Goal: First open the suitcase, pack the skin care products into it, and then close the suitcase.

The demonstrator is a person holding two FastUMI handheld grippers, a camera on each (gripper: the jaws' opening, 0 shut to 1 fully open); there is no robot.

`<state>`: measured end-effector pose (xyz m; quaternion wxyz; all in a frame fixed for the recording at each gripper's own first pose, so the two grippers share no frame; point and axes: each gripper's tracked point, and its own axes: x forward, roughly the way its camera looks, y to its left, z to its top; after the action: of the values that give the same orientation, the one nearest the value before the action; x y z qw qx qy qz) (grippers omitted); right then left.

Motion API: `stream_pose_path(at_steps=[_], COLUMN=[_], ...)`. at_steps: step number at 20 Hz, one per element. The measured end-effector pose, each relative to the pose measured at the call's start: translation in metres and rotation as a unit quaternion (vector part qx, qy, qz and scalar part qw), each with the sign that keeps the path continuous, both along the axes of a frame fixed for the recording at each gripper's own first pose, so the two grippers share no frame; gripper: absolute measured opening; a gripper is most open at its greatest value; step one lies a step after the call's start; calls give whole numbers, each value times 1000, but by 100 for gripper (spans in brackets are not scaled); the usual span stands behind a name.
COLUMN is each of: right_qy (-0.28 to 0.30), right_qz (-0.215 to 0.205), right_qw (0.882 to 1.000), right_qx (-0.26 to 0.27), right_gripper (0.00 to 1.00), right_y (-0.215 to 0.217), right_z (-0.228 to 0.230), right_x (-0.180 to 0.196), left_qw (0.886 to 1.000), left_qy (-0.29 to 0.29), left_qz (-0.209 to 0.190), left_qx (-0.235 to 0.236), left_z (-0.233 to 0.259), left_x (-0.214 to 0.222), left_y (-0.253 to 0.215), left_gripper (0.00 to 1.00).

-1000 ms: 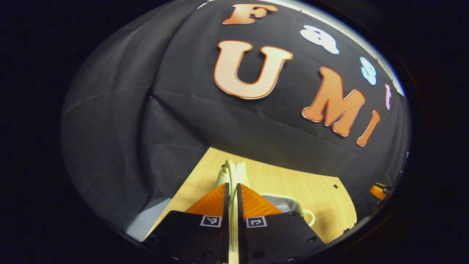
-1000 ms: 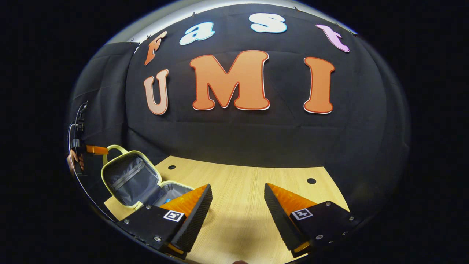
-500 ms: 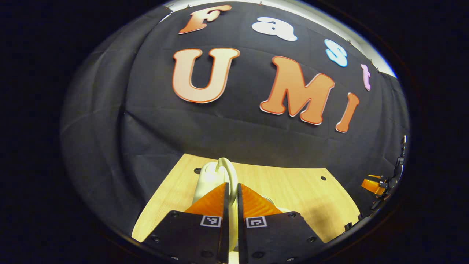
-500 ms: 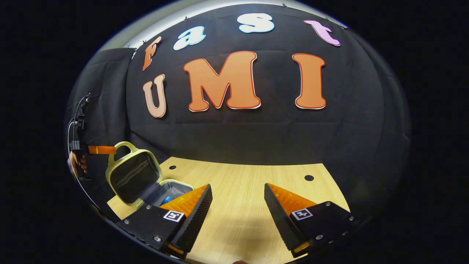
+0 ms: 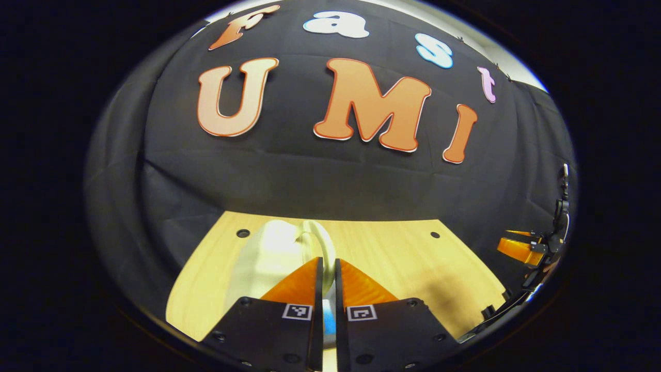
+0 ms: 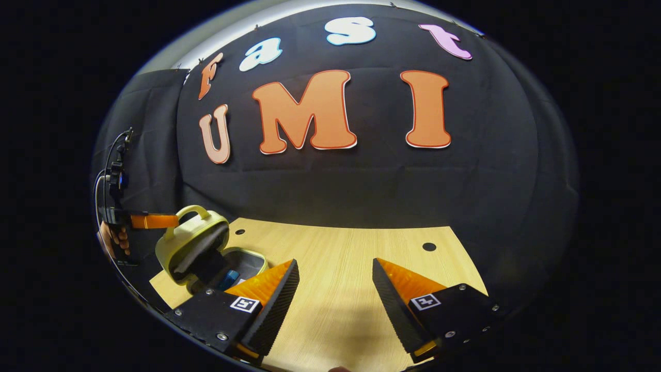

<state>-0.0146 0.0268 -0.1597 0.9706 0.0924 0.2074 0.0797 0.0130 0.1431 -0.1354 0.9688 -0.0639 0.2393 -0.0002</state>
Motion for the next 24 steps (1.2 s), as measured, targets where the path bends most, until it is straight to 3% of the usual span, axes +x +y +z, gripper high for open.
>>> stream_pose_path(at_steps=[15,19,24], right_qy=[13,14,17], right_qz=[5,9,17], right_qw=[1000,1000,1000], right_qx=[-8,-8,-4], right_gripper=[92,91,91], right_y=[-27,-26,-20], right_z=[-18,-19,-23], right_x=[-14,-19,-22], left_qw=[993,989,980], left_qy=[87,114,145], left_qz=[-66,-91,-118], left_qx=[-39,-9,67], left_z=[-110,-135,-165], left_x=[2,1,-20], left_y=[-104,-116,-135], left_gripper=[11,10,11])
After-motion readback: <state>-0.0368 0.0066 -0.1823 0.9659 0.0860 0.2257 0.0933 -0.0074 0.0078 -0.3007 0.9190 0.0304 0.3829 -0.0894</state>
